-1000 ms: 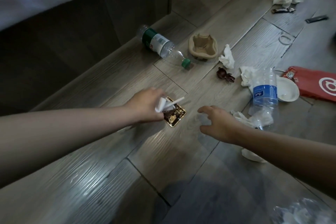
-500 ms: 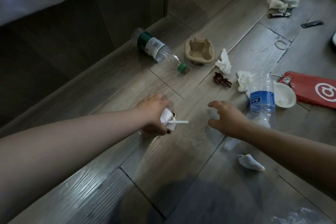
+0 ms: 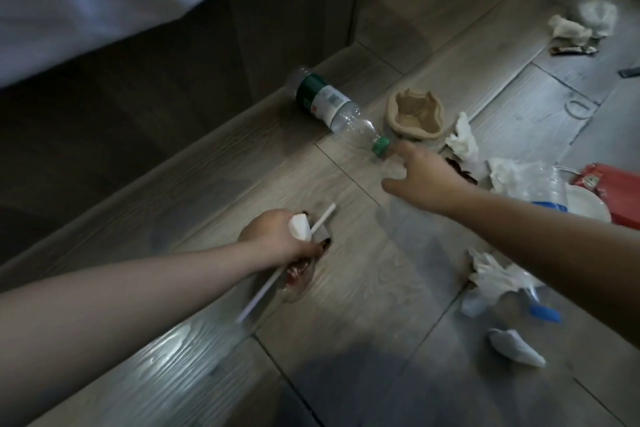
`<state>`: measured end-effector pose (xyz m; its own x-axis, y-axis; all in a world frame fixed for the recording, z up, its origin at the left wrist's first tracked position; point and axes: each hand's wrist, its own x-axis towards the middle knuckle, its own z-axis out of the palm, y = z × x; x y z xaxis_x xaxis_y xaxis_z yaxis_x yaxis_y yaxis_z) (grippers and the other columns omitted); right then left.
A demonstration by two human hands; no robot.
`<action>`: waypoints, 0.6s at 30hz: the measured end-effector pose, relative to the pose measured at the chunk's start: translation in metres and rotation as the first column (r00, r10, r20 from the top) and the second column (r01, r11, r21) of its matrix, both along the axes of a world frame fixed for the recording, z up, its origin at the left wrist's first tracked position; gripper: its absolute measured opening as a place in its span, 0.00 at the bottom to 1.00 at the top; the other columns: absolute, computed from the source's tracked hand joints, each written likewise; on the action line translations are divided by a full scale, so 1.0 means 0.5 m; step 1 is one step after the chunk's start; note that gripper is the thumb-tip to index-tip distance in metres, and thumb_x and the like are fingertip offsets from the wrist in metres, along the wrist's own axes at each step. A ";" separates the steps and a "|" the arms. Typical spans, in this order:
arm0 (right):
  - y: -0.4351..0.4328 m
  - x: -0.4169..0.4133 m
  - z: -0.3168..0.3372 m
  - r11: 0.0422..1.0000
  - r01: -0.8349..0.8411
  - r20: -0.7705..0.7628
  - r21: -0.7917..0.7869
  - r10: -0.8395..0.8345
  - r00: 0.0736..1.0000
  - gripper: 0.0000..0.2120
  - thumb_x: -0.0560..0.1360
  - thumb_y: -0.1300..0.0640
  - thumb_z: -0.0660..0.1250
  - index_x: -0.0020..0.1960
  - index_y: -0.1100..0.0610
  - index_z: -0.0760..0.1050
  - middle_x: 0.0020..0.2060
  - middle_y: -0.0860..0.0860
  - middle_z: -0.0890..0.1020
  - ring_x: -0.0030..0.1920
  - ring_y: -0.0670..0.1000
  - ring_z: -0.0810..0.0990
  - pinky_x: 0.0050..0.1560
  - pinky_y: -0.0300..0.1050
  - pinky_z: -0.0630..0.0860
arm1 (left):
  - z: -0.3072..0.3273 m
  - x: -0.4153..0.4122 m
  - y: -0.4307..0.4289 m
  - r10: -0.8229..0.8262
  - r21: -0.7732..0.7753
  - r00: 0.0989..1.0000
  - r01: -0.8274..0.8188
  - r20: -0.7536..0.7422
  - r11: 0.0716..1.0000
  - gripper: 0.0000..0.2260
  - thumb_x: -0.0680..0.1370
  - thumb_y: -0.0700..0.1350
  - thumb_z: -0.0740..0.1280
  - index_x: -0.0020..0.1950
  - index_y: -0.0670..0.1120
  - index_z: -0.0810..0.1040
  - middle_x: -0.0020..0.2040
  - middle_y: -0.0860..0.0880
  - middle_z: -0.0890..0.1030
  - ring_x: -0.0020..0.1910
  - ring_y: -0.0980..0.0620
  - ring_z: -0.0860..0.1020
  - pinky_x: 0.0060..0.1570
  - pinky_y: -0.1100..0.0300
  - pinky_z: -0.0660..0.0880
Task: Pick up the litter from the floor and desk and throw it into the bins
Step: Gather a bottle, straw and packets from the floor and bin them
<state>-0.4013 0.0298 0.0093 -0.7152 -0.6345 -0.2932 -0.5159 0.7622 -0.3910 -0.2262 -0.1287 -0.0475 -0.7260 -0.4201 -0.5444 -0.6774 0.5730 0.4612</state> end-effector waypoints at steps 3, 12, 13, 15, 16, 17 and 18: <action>-0.049 -0.030 0.010 0.999 0.008 -0.053 -0.053 -0.011 0.999 0.27 0.71 0.55 0.71 0.67 0.61 0.68 0.60 0.60 0.74 0.60 0.59 0.74 0.57 0.46 0.71 | 0.010 0.004 -0.038 0.222 0.134 0.975 -0.218 -0.011 0.967 0.16 0.62 0.59 0.77 0.42 0.52 0.80 0.43 0.51 0.81 0.43 0.52 0.79 0.43 0.59 0.75; -0.175 -0.072 -0.030 0.999 0.007 -0.131 0.044 -0.001 0.991 0.35 0.69 0.46 0.72 0.69 0.58 0.62 0.64 0.59 0.67 0.65 0.60 0.66 0.65 0.53 0.64 | 0.037 0.016 -0.085 0.399 0.301 0.916 -0.367 -0.048 0.880 0.12 0.65 0.51 0.79 0.36 0.50 0.77 0.33 0.53 0.79 0.31 0.56 0.77 0.27 0.67 0.72; -0.185 -0.075 -0.037 0.999 0.002 -0.138 0.044 0.005 0.990 0.36 0.69 0.46 0.72 0.70 0.57 0.61 0.65 0.59 0.66 0.66 0.60 0.65 0.65 0.53 0.64 | 0.036 0.017 -0.085 0.404 0.303 0.914 -0.373 -0.045 0.877 0.12 0.64 0.51 0.79 0.35 0.50 0.77 0.33 0.52 0.79 0.31 0.55 0.78 0.29 0.66 0.73; -0.204 -0.081 -0.055 0.999 -0.018 -0.130 0.032 0.022 0.991 0.42 0.69 0.45 0.73 0.74 0.55 0.56 0.67 0.59 0.65 0.67 0.60 0.66 0.66 0.53 0.64 | 0.030 0.015 -0.088 0.424 0.314 0.905 -0.392 -0.041 0.865 0.13 0.64 0.51 0.79 0.35 0.48 0.77 0.32 0.51 0.80 0.30 0.53 0.78 0.31 0.63 0.73; -0.214 -0.085 -0.066 1.000 -0.024 -0.113 0.018 0.025 0.993 0.44 0.68 0.45 0.73 0.76 0.54 0.53 0.68 0.58 0.64 0.67 0.60 0.66 0.67 0.54 0.65 | 0.027 0.013 -0.089 0.438 0.328 0.898 -0.402 -0.041 0.855 0.13 0.64 0.50 0.79 0.36 0.48 0.77 0.32 0.51 0.80 0.30 0.53 0.78 0.31 0.63 0.73; -0.224 -0.088 -0.078 1.000 -0.023 -0.104 0.005 0.024 0.994 0.46 0.68 0.44 0.74 0.76 0.52 0.52 0.68 0.58 0.65 0.68 0.60 0.66 0.67 0.56 0.67 | 0.023 0.010 -0.090 0.455 0.344 0.890 -0.413 -0.045 0.843 0.13 0.64 0.50 0.79 0.36 0.47 0.78 0.32 0.50 0.80 0.29 0.54 0.78 0.31 0.63 0.73; -0.233 -0.092 -0.090 1.000 -0.018 -0.114 -0.001 0.017 0.993 0.47 0.67 0.44 0.74 0.77 0.51 0.51 0.68 0.58 0.65 0.68 0.60 0.67 0.67 0.58 0.67 | 0.020 0.007 -0.091 0.472 0.358 0.880 -0.425 -0.053 0.832 0.13 0.64 0.49 0.79 0.37 0.47 0.78 0.32 0.50 0.80 0.29 0.54 0.78 0.30 0.64 0.73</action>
<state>-0.4472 -0.0869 -0.0357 -0.7328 -0.6477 -0.2086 -0.5705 0.7519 -0.3305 -0.2227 -0.1744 -0.0375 -0.5764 -0.5328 -0.6196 -0.7413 0.0219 0.6708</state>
